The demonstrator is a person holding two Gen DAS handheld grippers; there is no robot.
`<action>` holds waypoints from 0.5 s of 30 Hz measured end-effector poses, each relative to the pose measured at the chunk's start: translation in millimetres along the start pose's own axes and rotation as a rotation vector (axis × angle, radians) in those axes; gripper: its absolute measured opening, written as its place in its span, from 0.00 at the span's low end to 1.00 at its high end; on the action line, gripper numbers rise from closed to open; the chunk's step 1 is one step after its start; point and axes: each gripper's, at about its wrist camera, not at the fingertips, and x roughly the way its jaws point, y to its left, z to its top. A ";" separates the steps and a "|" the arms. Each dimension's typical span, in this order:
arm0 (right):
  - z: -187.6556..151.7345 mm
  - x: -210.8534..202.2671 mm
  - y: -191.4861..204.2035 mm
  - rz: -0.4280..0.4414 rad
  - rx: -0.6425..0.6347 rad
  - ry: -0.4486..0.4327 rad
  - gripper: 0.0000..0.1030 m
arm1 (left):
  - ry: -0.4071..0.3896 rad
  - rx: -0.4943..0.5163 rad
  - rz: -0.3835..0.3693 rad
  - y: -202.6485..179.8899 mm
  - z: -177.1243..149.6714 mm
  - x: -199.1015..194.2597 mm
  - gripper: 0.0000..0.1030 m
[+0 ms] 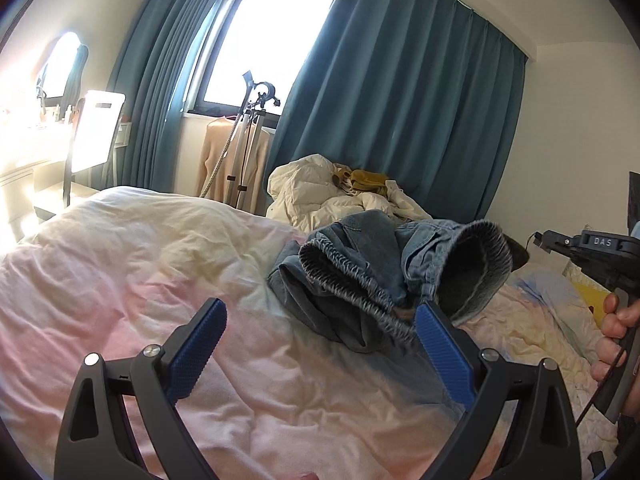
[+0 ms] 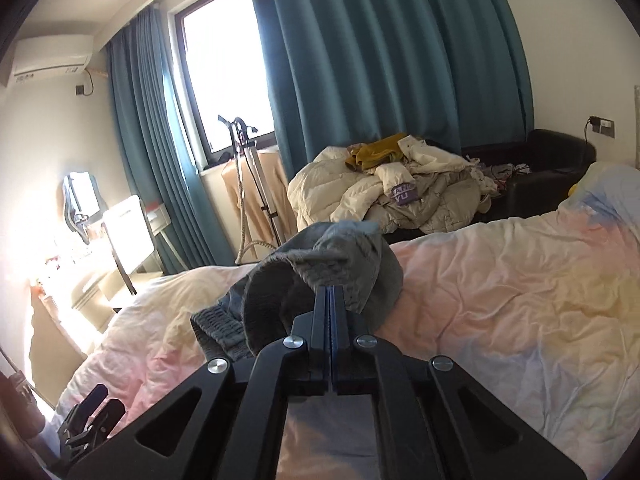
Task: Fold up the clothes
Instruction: 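Reach the right gripper to the jeans' elastic cuff and close on it, then lift the jeans by the cuff with the right gripper, unfolding the pile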
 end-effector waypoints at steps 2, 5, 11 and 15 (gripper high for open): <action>-4.4 -24.0 -18.2 0.006 0.036 -0.011 0.00 | 0.016 -0.002 -0.009 -4.2 -3.6 -1.9 0.94; -26.8 -31.4 -42.0 -0.007 0.068 0.041 0.00 | 0.035 0.007 -0.010 -11.4 -8.8 -5.1 0.94; -83.7 -9.1 -69.0 0.051 0.157 0.184 0.00 | 0.040 0.069 0.017 -27.0 -16.2 -13.4 0.94; -97.7 15.7 -74.4 0.122 0.241 0.250 0.03 | 0.060 0.075 0.022 -32.2 -21.8 -13.2 0.94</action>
